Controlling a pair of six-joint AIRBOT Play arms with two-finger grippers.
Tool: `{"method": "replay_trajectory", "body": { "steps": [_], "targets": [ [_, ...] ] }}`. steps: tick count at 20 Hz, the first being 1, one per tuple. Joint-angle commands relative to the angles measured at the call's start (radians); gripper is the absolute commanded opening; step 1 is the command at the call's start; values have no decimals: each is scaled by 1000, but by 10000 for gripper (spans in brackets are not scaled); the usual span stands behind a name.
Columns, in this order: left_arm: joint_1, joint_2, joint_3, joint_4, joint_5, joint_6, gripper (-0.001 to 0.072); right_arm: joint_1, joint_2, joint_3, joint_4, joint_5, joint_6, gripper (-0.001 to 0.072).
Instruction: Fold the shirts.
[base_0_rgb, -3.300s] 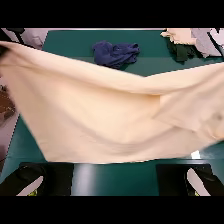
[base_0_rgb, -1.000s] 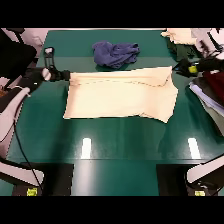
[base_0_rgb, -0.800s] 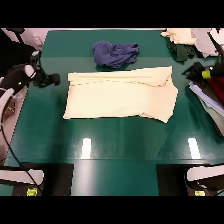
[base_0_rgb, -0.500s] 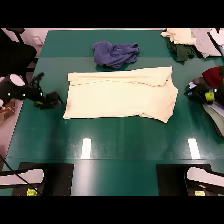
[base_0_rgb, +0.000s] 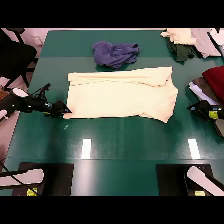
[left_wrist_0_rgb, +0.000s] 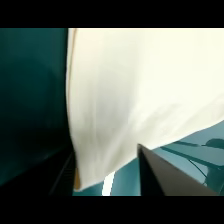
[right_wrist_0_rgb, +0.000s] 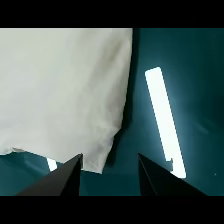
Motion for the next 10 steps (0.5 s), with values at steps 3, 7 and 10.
{"method": "replay_trajectory", "body": {
  "steps": [3, 7, 10],
  "targets": [
    [-93, -14, -10, -21, -2, 5, 27, -7, -58, -64, 30, 55, 3, 515],
    [-108, -14, -10, -32, -25, 2, 26, -7, -158, -160, 132, -38, -86, 526],
    [-108, -14, -10, -32, -45, 3, 26, 6, -253, -170, 244, -86, -151, 526]
  ]
}}
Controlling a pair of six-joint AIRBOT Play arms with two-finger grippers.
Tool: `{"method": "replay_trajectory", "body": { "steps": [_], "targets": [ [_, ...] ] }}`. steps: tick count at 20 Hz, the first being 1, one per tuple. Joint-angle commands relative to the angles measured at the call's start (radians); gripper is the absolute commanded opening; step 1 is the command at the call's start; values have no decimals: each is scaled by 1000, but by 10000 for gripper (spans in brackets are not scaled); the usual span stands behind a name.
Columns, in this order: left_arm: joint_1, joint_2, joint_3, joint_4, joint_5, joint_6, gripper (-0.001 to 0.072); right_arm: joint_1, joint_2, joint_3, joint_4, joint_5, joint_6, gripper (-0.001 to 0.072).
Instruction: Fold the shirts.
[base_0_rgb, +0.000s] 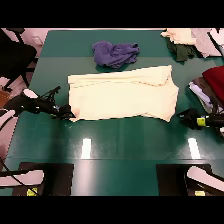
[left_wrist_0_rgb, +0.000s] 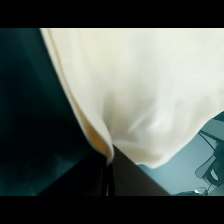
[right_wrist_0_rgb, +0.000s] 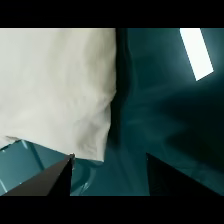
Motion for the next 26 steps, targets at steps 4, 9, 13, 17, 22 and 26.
{"method": "replay_trajectory", "body": {
  "steps": [4, 9, 13, 17, 22, 26],
  "targets": [
    [-6, 0, 1, -13, -28, -1, 26, 112, -211, 24, 217, -70, -119, 526],
    [-4, 3, 1, -8, -31, -2, 26, 253, -275, 120, 230, -101, -108, 195],
    [75, 102, 3, 24, -43, -37, 25, 233, -108, 100, 197, -32, -98, 25],
    [151, 330, 2, 159, -163, -103, 24, 135, 171, 2, 157, 146, -55, 25],
    [147, 530, -5, 129, -277, -187, 25, 165, 570, -70, -26, 225, 177, 25],
    [147, 548, -5, 58, -182, -188, 24, 280, 754, -53, -106, 0, 339, 25]
  ]
}}
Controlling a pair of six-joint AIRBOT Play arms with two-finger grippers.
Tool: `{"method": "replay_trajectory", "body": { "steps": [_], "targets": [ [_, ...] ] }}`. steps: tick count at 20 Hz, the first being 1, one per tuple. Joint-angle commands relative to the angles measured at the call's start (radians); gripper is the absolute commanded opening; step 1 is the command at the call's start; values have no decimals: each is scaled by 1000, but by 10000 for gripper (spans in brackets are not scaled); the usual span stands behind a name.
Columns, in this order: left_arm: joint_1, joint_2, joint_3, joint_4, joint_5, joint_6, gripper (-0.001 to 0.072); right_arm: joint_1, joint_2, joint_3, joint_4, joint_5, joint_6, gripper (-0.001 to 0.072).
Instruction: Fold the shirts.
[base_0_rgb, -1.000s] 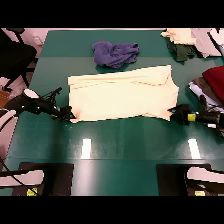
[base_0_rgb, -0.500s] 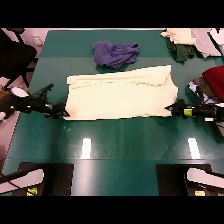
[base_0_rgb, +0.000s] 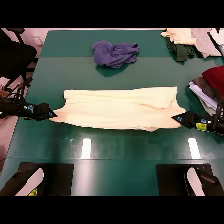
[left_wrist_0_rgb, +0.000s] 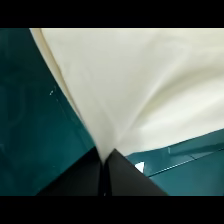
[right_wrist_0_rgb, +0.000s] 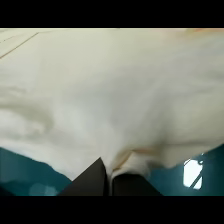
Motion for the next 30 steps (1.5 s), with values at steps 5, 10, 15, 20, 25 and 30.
{"method": "replay_trajectory", "body": {
  "steps": [5, 10, 15, 20, 25, 30],
  "targets": [
    [-13, -20, 0, -98, 366, -17, 24, 125, -137, 95, -99, -311, 119, 25],
    [-137, -261, 0, -99, 542, -13, 25, 192, -502, 224, -99, -440, 87, 26],
    [-197, -455, 2, -100, 596, -13, 25, 205, -769, 369, -101, -378, 66, 27],
    [-197, -488, 2, -37, 666, -15, 25, 192, -883, 430, -157, -358, 77, 27],
    [-106, -475, 74, -4, 599, -14, 28, 105, -792, 470, -156, -282, 36, 388],
    [33, -432, 197, -14, 418, -39, 550, -100, -697, 468, -168, -195, -14, 555]
  ]
}}
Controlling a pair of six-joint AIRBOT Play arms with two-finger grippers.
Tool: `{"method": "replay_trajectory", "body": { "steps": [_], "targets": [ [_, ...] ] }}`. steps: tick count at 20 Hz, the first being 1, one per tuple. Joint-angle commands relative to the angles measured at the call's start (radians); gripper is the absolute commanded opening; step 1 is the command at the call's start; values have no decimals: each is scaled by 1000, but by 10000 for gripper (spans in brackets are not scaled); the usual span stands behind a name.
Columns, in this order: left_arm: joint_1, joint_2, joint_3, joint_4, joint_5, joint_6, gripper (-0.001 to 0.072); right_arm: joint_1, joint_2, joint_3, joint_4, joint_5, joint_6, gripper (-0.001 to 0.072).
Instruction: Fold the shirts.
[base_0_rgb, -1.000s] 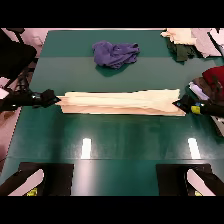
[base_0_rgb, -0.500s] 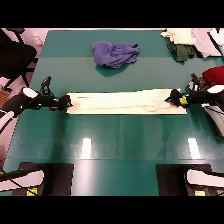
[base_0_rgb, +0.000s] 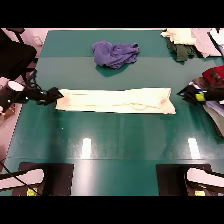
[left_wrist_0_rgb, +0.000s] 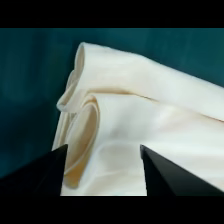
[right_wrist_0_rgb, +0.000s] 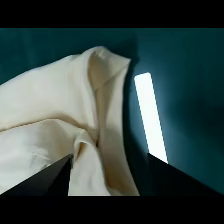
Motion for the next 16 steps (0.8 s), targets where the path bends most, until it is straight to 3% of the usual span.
{"method": "replay_trajectory", "body": {
  "steps": [1, 4, 8, 16],
  "targets": [
    [61, 31, 70, -10, -117, -13, 551, -108, 4, 4, 17, 100, -62, 598],
    [61, 69, 75, -85, -114, -6, 550, -117, -125, 4, 156, 195, -175, 697],
    [61, 98, 84, -89, -134, 0, 550, -108, -269, 4, 261, 221, -275, 703],
    [61, 99, 84, -92, -159, 5, 549, 98, -354, 6, 323, 115, -293, 703]
  ]
}}
